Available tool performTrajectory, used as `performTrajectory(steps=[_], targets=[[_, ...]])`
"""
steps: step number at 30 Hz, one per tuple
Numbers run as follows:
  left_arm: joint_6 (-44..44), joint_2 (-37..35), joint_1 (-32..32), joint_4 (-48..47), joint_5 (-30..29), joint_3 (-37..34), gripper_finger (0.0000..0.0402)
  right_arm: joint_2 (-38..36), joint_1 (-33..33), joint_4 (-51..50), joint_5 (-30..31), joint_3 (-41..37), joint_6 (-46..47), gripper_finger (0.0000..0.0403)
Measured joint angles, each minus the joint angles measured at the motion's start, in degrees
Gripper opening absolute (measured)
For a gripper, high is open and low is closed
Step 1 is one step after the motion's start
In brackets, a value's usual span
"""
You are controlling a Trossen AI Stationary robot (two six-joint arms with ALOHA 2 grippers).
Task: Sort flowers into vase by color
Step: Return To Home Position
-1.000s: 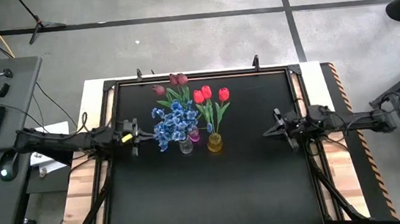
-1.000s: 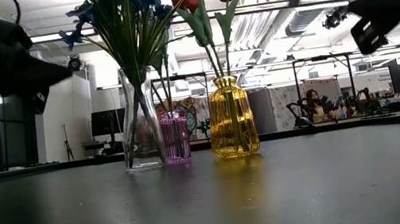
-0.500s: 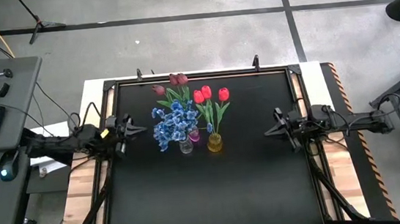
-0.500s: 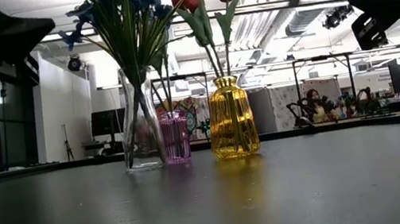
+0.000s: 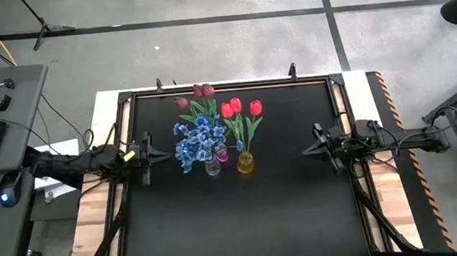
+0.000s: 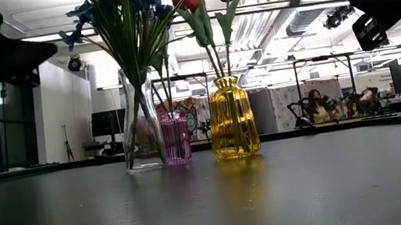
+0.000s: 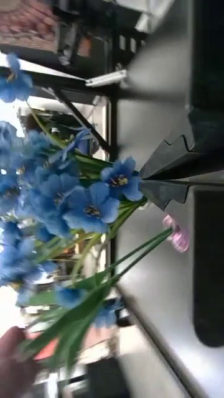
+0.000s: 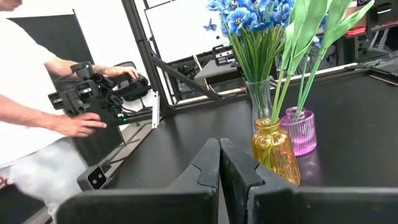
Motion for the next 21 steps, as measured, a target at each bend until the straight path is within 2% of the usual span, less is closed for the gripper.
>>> performTrajectory(steps=[2,11,21], targets=[[2.84,0.01,0.35,0.05,0.05,0.02,0.0000,0.02,0.00,0.01,0.00,0.00,0.00,0.0000],[-4.54,0.04,1.61,-0.04,0.01,0.02,0.0000,-0.01,0.00,-0.04,0.00,0.02,0.00,0.0000],[-4.91,0.25,1.61,-0.04,0.01,0.00,0.0000,-0.01,0.00,-0.06,0.00,0.02,0.00,0.0000]])
